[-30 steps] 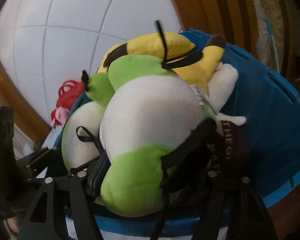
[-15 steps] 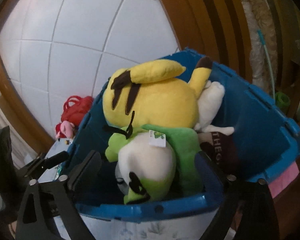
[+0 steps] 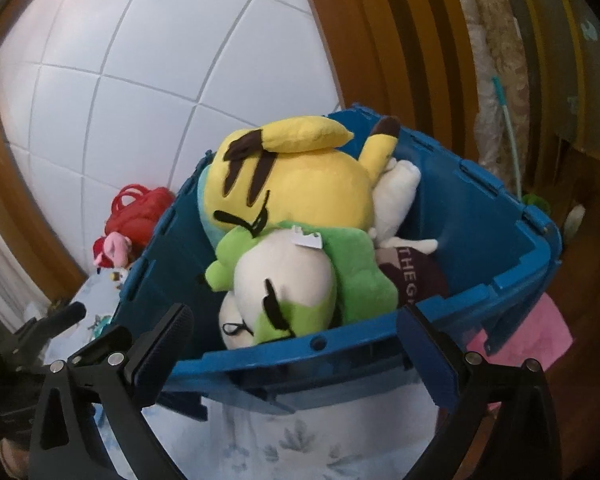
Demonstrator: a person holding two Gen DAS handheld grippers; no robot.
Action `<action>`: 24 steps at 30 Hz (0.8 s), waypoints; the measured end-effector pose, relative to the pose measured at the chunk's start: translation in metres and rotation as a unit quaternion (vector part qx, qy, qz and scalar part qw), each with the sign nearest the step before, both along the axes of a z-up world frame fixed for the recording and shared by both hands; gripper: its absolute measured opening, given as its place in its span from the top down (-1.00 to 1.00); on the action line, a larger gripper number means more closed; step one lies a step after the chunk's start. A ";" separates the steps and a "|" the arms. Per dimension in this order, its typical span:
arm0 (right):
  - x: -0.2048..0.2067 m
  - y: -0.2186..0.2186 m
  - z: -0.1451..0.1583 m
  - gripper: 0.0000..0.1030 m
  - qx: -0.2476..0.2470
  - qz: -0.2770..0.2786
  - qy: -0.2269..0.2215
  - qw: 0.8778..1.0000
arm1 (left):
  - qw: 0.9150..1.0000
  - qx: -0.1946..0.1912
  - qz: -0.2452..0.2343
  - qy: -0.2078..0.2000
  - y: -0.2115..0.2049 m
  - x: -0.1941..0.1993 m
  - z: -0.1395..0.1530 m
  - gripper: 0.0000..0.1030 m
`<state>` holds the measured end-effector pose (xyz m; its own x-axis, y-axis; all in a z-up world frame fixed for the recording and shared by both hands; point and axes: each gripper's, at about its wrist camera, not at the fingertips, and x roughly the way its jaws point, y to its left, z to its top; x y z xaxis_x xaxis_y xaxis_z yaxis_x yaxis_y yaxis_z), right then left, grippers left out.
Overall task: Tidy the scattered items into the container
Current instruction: 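Lower the frog plush into the crate and open both tools, then withdraw both tools from the crate back over the table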
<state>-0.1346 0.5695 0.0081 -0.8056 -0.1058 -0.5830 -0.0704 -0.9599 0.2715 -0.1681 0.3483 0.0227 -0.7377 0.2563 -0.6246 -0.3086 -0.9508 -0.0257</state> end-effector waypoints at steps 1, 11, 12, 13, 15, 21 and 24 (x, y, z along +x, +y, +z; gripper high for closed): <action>0.002 -0.003 0.001 -1.00 0.000 0.000 0.003 1.000 | 1.000 0.001 0.003 0.001 -0.005 0.003 0.000 -0.89; 0.024 -0.072 0.012 -1.00 0.025 -0.007 0.012 1.000 | 1.000 0.012 -0.005 0.007 -0.079 0.027 -0.002 -0.89; 0.027 -0.080 0.012 -1.00 0.028 -0.009 0.010 1.000 | 1.000 0.014 -0.004 0.005 -0.088 0.029 -0.003 -0.89; 0.029 -0.088 0.012 -1.00 0.031 -0.009 0.008 0.999 | 1.000 0.016 -0.003 0.004 -0.098 0.031 -0.005 -0.89; 0.034 -0.106 0.011 -1.00 0.036 -0.013 0.005 0.999 | 1.000 0.016 0.000 0.001 -0.117 0.034 -0.007 -0.89; 0.046 -0.171 0.007 -1.00 0.048 -0.011 0.002 0.999 | 1.000 0.018 0.016 -0.011 -0.178 0.043 -0.022 -0.89; 0.044 -0.203 0.002 -1.00 0.051 0.001 -0.002 0.999 | 0.999 0.020 0.032 -0.021 -0.215 0.046 -0.032 -0.89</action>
<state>-0.0904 0.3669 0.0097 -0.8030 -0.0471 -0.5942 -0.0695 -0.9827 0.1718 -0.1220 0.1333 -0.0097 -0.7271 0.2346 -0.6453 -0.2454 -0.9665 -0.0749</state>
